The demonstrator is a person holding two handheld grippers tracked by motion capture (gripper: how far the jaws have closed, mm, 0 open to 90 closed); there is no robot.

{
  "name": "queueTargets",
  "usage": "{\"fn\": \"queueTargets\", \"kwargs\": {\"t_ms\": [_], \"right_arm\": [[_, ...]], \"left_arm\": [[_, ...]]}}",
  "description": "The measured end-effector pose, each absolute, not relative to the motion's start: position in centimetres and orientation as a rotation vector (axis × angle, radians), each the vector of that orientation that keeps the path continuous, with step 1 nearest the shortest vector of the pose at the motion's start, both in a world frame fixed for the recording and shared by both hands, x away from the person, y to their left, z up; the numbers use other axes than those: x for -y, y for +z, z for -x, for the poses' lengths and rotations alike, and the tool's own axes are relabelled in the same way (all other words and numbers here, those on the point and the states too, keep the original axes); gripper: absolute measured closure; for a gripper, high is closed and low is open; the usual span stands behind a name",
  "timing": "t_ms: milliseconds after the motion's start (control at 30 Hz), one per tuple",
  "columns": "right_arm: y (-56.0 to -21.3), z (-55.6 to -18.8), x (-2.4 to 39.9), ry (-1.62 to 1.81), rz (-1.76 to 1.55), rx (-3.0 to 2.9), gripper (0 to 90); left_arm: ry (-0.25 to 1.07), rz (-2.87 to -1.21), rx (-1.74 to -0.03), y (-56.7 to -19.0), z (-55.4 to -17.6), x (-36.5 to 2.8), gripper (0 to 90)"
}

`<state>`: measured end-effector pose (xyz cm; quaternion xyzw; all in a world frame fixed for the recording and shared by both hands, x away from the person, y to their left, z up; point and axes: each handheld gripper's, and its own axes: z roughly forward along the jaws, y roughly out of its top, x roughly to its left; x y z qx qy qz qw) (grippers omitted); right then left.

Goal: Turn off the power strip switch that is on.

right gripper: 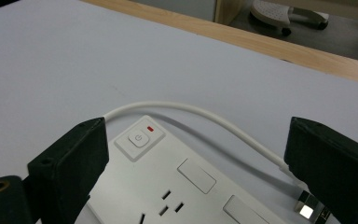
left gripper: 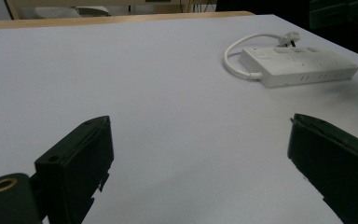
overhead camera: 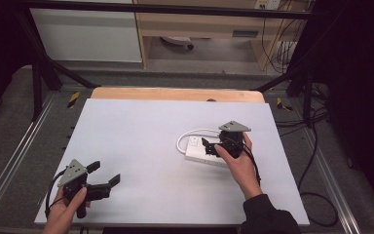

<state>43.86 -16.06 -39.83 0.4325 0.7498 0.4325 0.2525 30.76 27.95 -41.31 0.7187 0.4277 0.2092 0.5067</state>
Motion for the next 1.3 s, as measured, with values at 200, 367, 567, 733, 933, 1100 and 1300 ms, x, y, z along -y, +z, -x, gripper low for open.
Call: {"fn": "queueTargets", "kwargs": {"t_ms": [200,367,567,733,933,1100,1300], "right_arm": [[-38.8,-43.4,16.6,1.227,-1.156,-2.021,3.0],[-38.3,-43.2,17.0,1.248,-1.146,-2.012,3.1],[-37.8,-42.9,17.6,1.27,-1.142,-1.996,3.1],[-37.2,-42.6,18.3,1.274,-1.138,-1.985,3.1],[-36.7,-42.1,19.1,1.296,-1.137,-1.97,3.1],[-36.2,-41.6,19.8,1.31,-1.127,-1.973,3.2],[-35.7,-40.9,20.6,1.324,-1.124,-1.966,3.4]], "left_arm": [[0.506,-1.736,-1.029,-41.3,-30.8,-28.0,6.7],[0.505,-1.733,-1.029,-41.3,-30.7,-28.0,6.7],[0.505,-1.731,-1.029,-41.3,-30.7,-28.0,6.7],[0.506,-1.729,-1.031,-41.3,-30.7,-28.0,6.7],[0.505,-1.732,-1.028,-41.3,-30.7,-28.0,6.7],[0.505,-1.733,-1.028,-41.3,-30.7,-28.0,6.7],[0.506,-1.731,-1.027,-41.3,-30.7,-28.0,6.6]]}}
